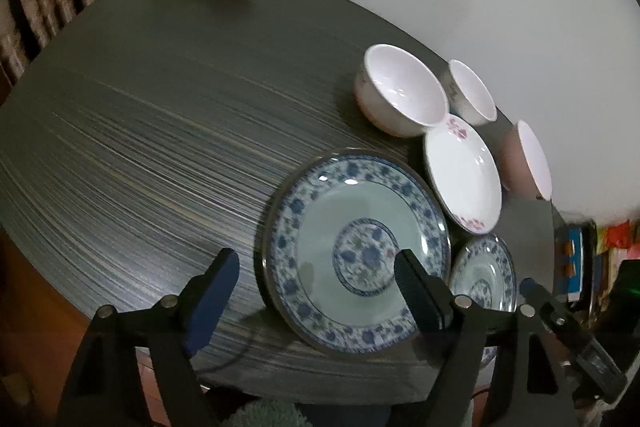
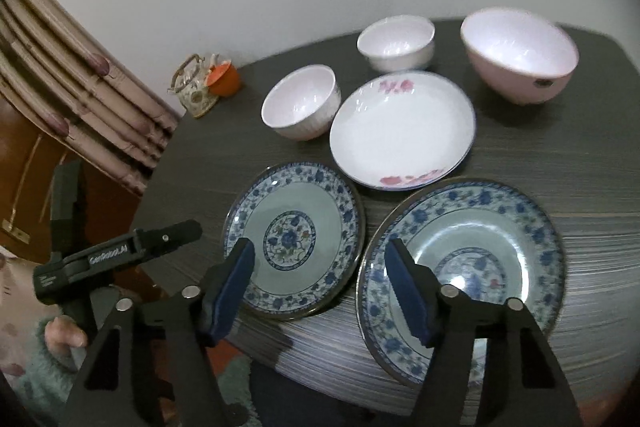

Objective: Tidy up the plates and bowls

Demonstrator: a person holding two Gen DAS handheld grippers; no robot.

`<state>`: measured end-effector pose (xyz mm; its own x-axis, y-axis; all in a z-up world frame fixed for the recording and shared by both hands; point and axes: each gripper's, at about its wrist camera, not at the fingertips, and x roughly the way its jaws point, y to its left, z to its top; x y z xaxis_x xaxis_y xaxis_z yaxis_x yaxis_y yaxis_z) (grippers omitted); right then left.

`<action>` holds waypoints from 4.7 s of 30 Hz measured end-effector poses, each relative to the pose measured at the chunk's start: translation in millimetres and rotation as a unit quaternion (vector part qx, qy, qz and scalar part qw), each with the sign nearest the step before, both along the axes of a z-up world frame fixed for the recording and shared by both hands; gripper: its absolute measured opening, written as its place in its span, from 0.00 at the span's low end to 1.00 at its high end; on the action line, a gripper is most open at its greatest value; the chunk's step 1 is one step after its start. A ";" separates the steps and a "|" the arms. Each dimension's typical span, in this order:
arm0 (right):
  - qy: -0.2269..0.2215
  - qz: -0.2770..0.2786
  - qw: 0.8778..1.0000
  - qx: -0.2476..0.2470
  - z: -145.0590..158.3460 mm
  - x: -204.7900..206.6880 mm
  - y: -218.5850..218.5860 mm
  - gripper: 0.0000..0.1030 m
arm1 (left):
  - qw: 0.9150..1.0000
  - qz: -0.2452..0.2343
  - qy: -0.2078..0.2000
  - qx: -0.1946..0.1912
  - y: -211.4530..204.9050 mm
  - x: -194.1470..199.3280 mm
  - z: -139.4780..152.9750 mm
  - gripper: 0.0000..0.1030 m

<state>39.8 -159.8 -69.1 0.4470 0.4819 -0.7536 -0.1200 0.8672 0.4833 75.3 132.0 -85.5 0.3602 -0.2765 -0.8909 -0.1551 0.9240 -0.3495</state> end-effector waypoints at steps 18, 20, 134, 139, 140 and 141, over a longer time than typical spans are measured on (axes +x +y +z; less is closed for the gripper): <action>0.101 0.049 0.993 0.025 -64.4 73.9 15.2 0.27 | 0.994 0.020 0.060 -0.087 27.0 14.3 -52.2 0.46; 0.106 0.052 0.993 0.018 -68.9 78.8 17.4 0.26 | 0.994 0.023 0.064 -0.087 27.1 14.7 -54.9 0.46; -0.087 -0.052 0.977 -0.188 5.1 -60.1 7.9 0.38 | 0.977 -0.106 -0.131 0.128 -78.1 -53.2 5.0 0.51; -0.077 -0.085 0.975 -0.189 1.7 -78.5 -23.7 0.38 | 0.976 -0.131 -0.129 0.120 -110.4 -62.1 5.1 0.51; -0.076 -0.088 0.975 -0.192 1.2 -79.9 -27.3 0.38 | 0.975 -0.137 -0.127 0.116 -117.8 -63.8 3.6 0.51; -0.074 -0.096 0.973 -0.195 -0.2 -83.0 -33.3 0.38 | 0.975 -0.143 -0.125 0.114 -124.4 -64.8 2.0 0.51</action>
<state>-43.2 -193.1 -69.3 0.6182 0.0689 -0.7830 0.0186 0.9946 0.1021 10.5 7.6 -83.5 0.5112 -0.2021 -0.8353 0.1838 0.9752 -0.1235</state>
